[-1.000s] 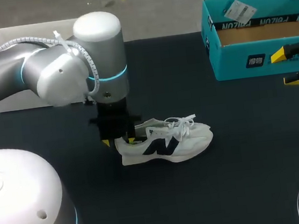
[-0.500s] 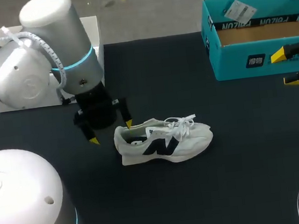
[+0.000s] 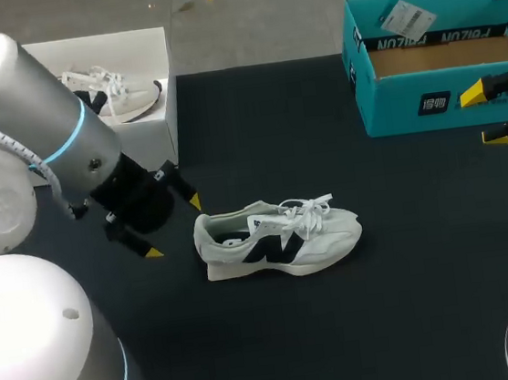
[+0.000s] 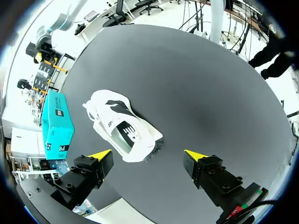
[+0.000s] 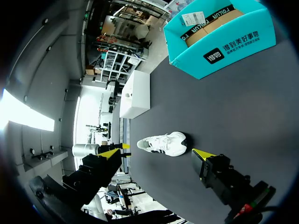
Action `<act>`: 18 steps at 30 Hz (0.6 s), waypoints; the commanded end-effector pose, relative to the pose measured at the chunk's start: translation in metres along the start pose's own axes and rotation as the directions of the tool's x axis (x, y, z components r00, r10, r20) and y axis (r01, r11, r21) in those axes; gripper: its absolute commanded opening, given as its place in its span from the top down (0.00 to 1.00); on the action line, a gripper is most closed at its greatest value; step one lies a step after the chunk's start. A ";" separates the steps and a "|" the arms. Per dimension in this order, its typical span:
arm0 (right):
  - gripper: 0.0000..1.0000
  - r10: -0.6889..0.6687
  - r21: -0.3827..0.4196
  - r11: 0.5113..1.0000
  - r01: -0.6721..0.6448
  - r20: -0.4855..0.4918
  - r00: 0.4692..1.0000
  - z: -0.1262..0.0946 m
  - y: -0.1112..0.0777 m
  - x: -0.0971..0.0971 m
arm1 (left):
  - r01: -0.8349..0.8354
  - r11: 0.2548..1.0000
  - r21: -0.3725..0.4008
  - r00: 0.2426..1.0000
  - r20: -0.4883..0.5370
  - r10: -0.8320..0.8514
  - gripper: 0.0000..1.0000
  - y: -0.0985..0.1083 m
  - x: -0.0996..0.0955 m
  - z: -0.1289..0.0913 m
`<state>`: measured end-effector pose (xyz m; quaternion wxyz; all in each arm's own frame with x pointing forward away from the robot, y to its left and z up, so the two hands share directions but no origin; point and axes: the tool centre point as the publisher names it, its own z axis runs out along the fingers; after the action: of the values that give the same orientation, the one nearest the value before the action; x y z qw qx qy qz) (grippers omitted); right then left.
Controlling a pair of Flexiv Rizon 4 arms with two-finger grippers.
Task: Take the shoe out of the shoebox, open the shoe tongue, remove and reinsert the insole, then place the shoe into the shoebox
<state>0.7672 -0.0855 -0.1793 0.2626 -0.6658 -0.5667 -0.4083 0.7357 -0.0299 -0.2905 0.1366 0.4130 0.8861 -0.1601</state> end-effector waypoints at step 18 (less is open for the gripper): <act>0.00 0.001 0.000 1.000 -0.001 0.002 1.000 0.001 0.000 0.000 | 0.424 0.712 0.559 0.810 0.118 -0.575 0.00 0.026 0.009 0.003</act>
<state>0.7672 -0.0855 -0.1793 0.2625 -0.6658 -0.5666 -0.4083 0.7456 -0.0113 -0.2950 0.1424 0.1923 0.8856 -0.3981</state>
